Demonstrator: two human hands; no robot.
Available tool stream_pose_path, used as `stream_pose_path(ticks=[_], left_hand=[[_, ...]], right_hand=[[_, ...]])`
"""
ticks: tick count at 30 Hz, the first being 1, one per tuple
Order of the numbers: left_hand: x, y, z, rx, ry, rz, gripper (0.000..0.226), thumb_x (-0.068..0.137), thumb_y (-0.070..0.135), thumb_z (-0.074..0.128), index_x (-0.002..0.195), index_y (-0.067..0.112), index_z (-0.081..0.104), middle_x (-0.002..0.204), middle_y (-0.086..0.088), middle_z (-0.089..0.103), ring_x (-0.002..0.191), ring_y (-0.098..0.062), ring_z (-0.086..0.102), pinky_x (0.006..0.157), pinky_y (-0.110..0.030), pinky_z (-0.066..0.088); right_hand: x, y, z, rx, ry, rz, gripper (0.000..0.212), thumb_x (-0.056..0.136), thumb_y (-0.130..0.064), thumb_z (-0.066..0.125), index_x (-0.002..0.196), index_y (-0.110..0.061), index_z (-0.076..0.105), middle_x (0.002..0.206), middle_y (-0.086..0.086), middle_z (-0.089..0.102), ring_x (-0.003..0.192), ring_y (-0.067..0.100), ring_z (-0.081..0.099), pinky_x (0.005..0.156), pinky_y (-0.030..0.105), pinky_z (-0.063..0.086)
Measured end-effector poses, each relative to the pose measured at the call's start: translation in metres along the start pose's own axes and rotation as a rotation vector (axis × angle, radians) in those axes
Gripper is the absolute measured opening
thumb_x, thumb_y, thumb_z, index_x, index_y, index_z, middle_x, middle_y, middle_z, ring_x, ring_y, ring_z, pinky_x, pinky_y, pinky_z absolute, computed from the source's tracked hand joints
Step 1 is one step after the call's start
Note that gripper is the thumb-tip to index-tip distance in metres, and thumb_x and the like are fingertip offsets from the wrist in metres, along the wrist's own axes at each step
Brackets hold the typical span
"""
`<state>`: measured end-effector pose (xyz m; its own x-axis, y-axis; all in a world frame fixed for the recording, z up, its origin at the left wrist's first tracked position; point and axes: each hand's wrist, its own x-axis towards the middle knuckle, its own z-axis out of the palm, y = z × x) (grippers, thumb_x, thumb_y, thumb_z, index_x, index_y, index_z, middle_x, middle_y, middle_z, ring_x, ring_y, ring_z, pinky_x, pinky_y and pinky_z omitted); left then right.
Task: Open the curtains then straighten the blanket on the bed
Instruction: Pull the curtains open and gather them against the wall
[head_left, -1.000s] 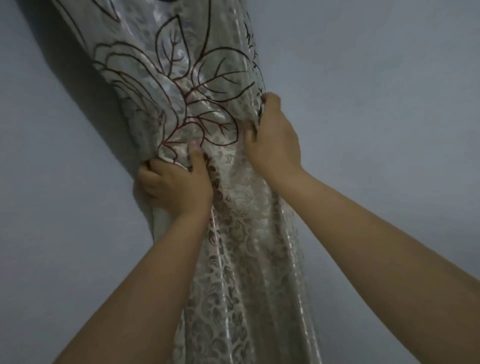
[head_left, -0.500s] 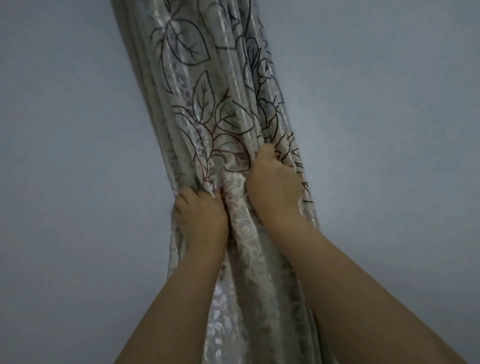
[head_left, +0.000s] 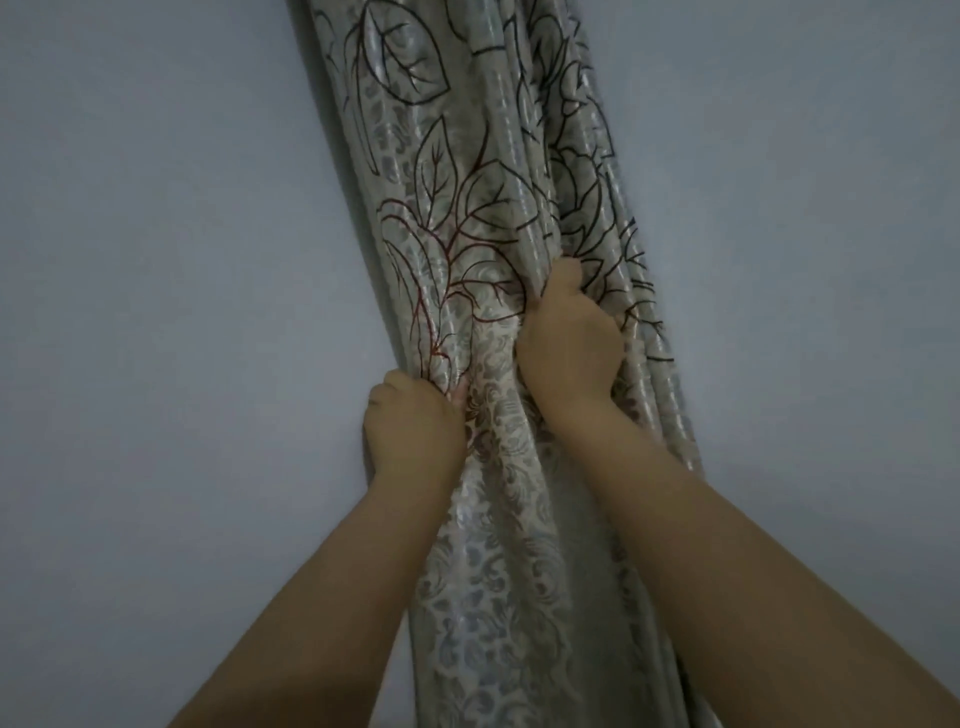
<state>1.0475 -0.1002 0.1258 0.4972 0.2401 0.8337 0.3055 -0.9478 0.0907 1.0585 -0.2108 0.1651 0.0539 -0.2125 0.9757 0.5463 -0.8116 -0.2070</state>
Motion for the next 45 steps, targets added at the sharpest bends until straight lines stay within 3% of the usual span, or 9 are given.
stream_pose_path(ticks=[6,10,15,19,24,32,37,42,45], left_hand=[[-0.033,-0.044,-0.037,0.141,-0.096,0.156,0.045,0.097,0.040,0.031,0.119,0.004,0.045,0.119,-0.014,0.045,0.108,-0.028,0.046,0.082,-0.035,0.042],[-0.058,-0.066,-0.077,0.314,-0.198,0.139,0.046,0.095,0.040,0.038,0.123,0.003,0.045,0.122,-0.013,0.045,0.111,-0.028,0.048,0.085,-0.036,0.042],[-0.098,-0.117,-0.155,0.404,-0.484,0.184,0.058,0.092,0.049,0.034,0.136,0.011,0.036,0.133,-0.011,0.042,0.121,-0.031,0.047,0.096,-0.043,0.041],[-0.141,-0.169,-0.213,0.577,-0.389,0.229,0.046,0.096,0.039,0.030,0.128,0.008,0.045,0.129,-0.013,0.045,0.119,-0.030,0.046,0.089,-0.040,0.043],[-0.222,-0.246,-0.296,0.675,-0.263,0.201,0.033,0.094,0.031,0.038,0.112,0.009,0.054,0.114,-0.009,0.052,0.108,-0.027,0.051,0.074,-0.035,0.041],[-0.363,-0.348,-0.456,0.906,-0.186,-0.177,0.037,0.085,0.027,0.051,0.116,0.006,0.053,0.135,-0.017,0.044,0.123,-0.037,0.040,0.093,-0.045,0.040],[-0.454,-0.376,-0.564,1.107,-0.049,-0.110,0.029,0.063,0.002,0.067,0.091,-0.003,0.064,0.120,-0.031,0.058,0.116,-0.049,0.051,0.085,-0.056,0.046],[-0.519,-0.403,-0.651,1.365,0.037,-0.155,0.030,0.061,-0.004,0.054,0.090,0.002,0.063,0.116,-0.026,0.063,0.116,-0.043,0.055,0.092,-0.063,0.040],[-0.548,-0.428,-0.694,1.456,0.141,-0.198,0.044,0.065,-0.005,0.049,0.107,0.005,0.051,0.120,-0.030,0.060,0.133,-0.038,0.037,0.092,-0.067,0.037]], right_hand=[[-0.024,-0.030,-0.025,0.211,0.083,-0.013,0.027,0.083,0.003,0.049,0.109,0.008,0.051,0.074,0.022,0.064,0.057,0.033,0.058,0.051,0.027,0.023],[-0.048,-0.050,-0.048,0.217,0.119,-0.095,0.051,0.072,0.006,0.065,0.119,0.002,0.044,0.074,0.024,0.059,0.056,0.032,0.054,0.053,0.029,0.030],[-0.104,-0.081,-0.073,-0.017,0.068,-0.356,0.058,0.075,-0.011,0.073,0.125,-0.026,0.048,0.117,0.033,0.059,0.107,0.048,0.058,0.085,0.059,0.046],[-0.140,-0.118,-0.095,-0.035,-0.105,-0.546,0.034,0.073,-0.010,0.063,0.106,-0.017,0.069,0.118,0.024,0.064,0.110,0.045,0.057,0.083,0.073,0.038],[-0.183,-0.198,-0.152,0.151,-0.331,-0.419,0.019,0.063,-0.003,0.066,0.082,-0.006,0.069,0.100,0.020,0.070,0.100,0.036,0.065,0.089,0.075,0.033],[-0.232,-0.370,-0.271,0.779,-0.611,-0.292,0.033,0.067,0.005,0.053,0.099,0.003,0.062,0.118,0.026,0.058,0.116,0.042,0.049,0.101,0.059,0.034],[-0.252,-0.484,-0.359,1.111,-0.687,-0.292,0.032,0.071,0.002,0.054,0.103,0.002,0.061,0.125,0.022,0.055,0.119,0.040,0.045,0.099,0.048,0.037],[-0.258,-0.592,-0.446,1.517,-0.663,-0.248,0.030,0.073,0.001,0.058,0.102,0.001,0.064,0.120,0.023,0.058,0.116,0.040,0.049,0.099,0.042,0.038],[-0.264,-0.656,-0.496,1.794,-0.692,-0.216,0.027,0.078,-0.006,0.057,0.102,0.003,0.063,0.114,0.024,0.061,0.110,0.038,0.052,0.094,0.039,0.040]])
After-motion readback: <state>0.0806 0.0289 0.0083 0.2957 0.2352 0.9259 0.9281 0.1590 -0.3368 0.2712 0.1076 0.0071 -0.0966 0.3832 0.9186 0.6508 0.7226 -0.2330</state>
